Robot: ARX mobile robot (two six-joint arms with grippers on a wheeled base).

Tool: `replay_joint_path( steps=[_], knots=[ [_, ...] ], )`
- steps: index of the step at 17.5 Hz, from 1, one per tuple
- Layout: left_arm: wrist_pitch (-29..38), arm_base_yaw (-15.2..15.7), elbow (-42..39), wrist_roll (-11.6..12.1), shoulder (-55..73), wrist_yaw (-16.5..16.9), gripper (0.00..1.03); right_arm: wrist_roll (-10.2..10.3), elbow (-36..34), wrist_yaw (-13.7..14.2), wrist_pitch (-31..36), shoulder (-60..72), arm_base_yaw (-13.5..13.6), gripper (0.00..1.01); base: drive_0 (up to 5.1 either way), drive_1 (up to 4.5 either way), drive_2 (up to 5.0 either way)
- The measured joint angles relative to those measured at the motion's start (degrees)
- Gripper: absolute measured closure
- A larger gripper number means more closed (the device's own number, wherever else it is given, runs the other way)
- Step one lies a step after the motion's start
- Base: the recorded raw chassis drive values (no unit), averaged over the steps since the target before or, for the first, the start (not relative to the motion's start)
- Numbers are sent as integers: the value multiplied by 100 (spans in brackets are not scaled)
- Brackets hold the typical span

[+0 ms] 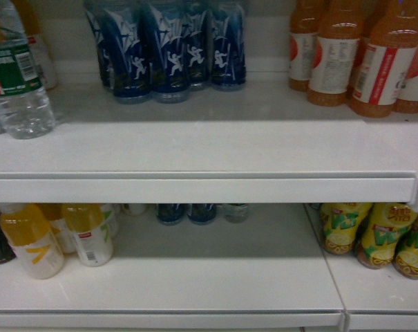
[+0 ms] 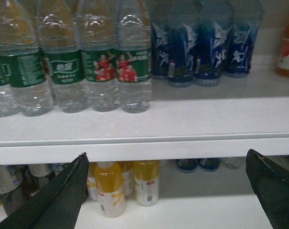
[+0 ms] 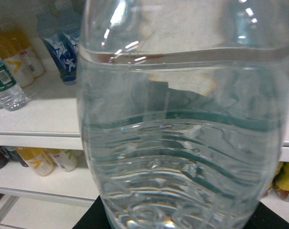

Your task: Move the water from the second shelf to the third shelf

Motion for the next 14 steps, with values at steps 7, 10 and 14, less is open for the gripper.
replay_joint_path(
  steps=[7,10,14],
  knots=[
    [0,0,0,0,0,-4,5,2,0,-24,22,-7,2,63,-506,240,240],
    [0,0,0,0,0,0,5,0,0,-22,24,-4,2,63,-506,239,239],
    [-9,0,0,0,0,-2,5,2,0,-20,22,-2,2,63,-507,238,238]
  ],
)
